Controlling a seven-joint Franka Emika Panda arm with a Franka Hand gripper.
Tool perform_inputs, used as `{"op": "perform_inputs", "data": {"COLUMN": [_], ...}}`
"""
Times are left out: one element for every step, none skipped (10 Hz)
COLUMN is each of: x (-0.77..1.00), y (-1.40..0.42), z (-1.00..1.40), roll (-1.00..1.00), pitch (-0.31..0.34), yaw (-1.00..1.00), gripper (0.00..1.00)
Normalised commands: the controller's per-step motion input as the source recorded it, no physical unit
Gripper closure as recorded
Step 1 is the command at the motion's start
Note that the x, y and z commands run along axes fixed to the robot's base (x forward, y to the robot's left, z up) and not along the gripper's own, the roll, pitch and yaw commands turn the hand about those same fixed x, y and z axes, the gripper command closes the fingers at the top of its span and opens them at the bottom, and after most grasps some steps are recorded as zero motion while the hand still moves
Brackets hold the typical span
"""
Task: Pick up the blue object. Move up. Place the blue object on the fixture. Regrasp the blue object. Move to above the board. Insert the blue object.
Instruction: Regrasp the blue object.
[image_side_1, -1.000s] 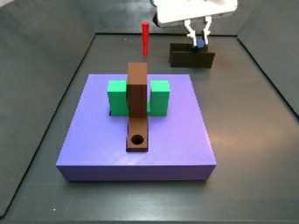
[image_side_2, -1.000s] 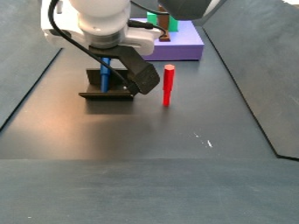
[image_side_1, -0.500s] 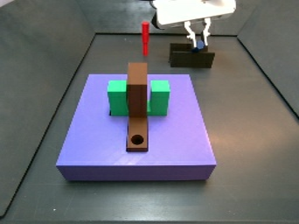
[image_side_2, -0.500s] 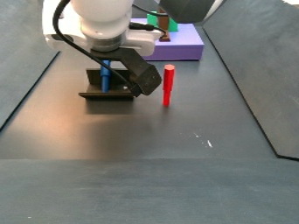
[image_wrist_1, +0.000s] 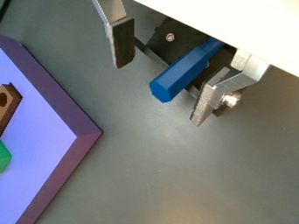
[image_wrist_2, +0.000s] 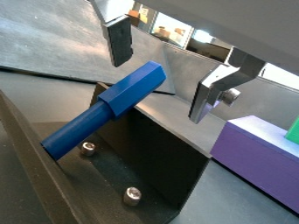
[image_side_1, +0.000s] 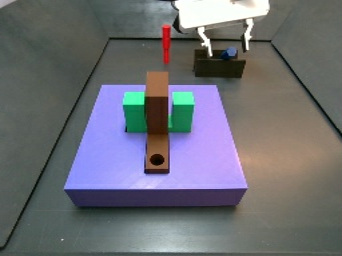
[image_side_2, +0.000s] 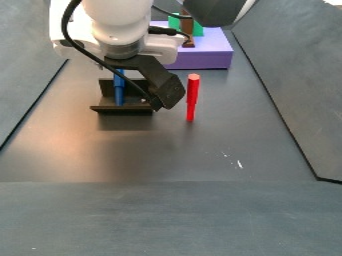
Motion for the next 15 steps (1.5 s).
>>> {"op": "perform_inputs", "data": {"x": [0.09,0.09,0.13,0.22,0.23,0.12,0.12,0.2,0.28,0.36,0.4,0.36,0.35,0.37,0.35], "y": [0.04,0.11,0.05,0.0,0.0,0.0,0.0,0.0,0.0,0.0,0.0,0.0,0.0,0.0,0.0], "z": [0.26,0.43,0.62,0.7,0.52,0.3,0.19,0.1,0.07,0.06,0.0,0.0,0.0,0.0,0.0], "roll": [0.0,0.05,0.0,0.01,0.53,0.93,1.0,1.0,1.0,1.0,1.0,1.0,1.0,1.0,1.0], "pitch": [0.011,0.051,0.049,0.026,0.009,0.0,0.0,0.0,-0.057,-0.094,-0.111,-0.157,-0.286,-0.289,-0.249], "yaw": [0.0,-0.01,-0.03,-0.05,-0.09,-0.13,-0.14,-0.13,-0.07,0.0,0.0,0.0,0.09,0.15,0.18], "gripper": [0.0,0.0,0.0,0.0,0.0,0.0,0.0,0.0,0.0,0.0,0.0,0.0,0.0,0.0,0.0]}}
